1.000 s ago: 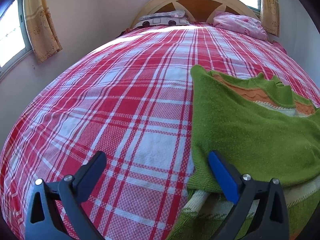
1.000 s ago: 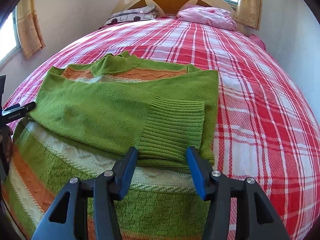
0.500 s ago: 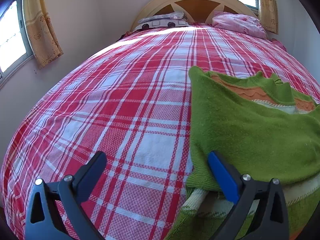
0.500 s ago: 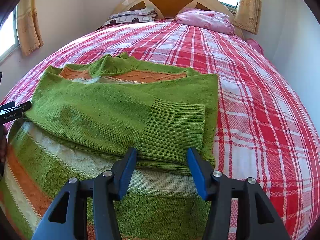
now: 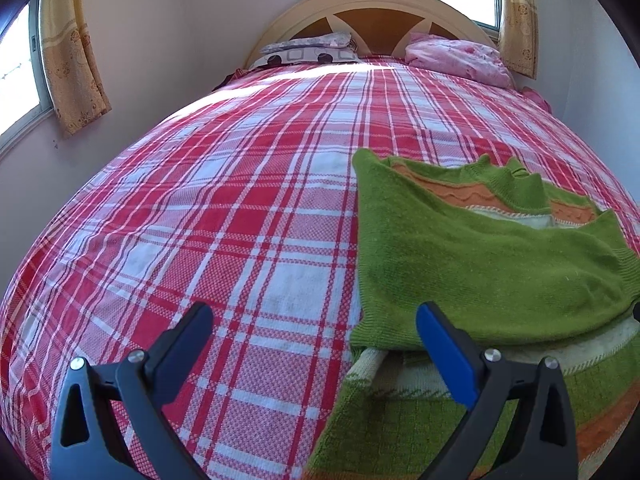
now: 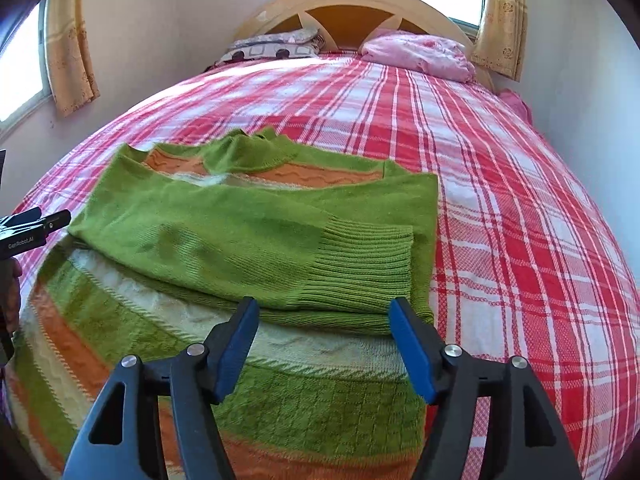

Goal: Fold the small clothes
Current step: 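Open the right gripper and hold both grippers above the folded sleeves, then move both open grippers back over the sweater's ribbed hem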

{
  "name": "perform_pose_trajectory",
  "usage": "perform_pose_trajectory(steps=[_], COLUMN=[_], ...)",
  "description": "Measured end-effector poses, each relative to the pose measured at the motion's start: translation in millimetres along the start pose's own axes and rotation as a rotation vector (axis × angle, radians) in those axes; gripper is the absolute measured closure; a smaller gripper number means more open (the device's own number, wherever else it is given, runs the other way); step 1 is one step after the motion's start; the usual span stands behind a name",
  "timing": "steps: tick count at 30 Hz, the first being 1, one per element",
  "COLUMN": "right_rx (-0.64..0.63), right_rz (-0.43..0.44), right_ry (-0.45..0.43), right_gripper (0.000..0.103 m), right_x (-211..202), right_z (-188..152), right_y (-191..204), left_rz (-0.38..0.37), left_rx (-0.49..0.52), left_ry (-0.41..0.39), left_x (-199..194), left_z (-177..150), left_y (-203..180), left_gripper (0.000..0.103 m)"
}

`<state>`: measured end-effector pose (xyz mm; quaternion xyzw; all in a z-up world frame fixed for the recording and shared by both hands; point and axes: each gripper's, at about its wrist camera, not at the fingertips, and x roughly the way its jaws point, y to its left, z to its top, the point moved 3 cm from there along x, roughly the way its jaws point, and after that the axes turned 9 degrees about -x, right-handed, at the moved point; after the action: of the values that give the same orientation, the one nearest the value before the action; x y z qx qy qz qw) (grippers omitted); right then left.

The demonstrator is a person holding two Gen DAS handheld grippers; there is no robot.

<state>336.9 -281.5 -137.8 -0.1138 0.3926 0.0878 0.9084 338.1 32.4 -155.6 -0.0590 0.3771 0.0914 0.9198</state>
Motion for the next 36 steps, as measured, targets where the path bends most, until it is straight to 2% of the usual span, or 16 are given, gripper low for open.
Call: perform_pose_trajectory(steps=[4,18,26,36], right_rx=[0.005,-0.004,-0.007,-0.024], right_rz=[0.022,0.074,0.093,0.103], right_ry=[-0.034,-0.028,0.005,0.022], right_gripper=[0.034,0.032,0.031,0.03], right_x=[-19,-56,-77,-103], right_z=[-1,-38,-73,-104], right_y=[8,40,54,72], left_rz=[-0.041,-0.121,-0.161,-0.162], left_rx=[-0.003,-0.009,0.044,0.126], left_ry=[-0.028,-0.072,-0.037,-0.009], left_x=[-23,-74,-99,-125], left_z=[-1,-24,-59,-103], left_y=[-1,3,6,12], left_gripper=[0.0,0.0,0.0,0.0])
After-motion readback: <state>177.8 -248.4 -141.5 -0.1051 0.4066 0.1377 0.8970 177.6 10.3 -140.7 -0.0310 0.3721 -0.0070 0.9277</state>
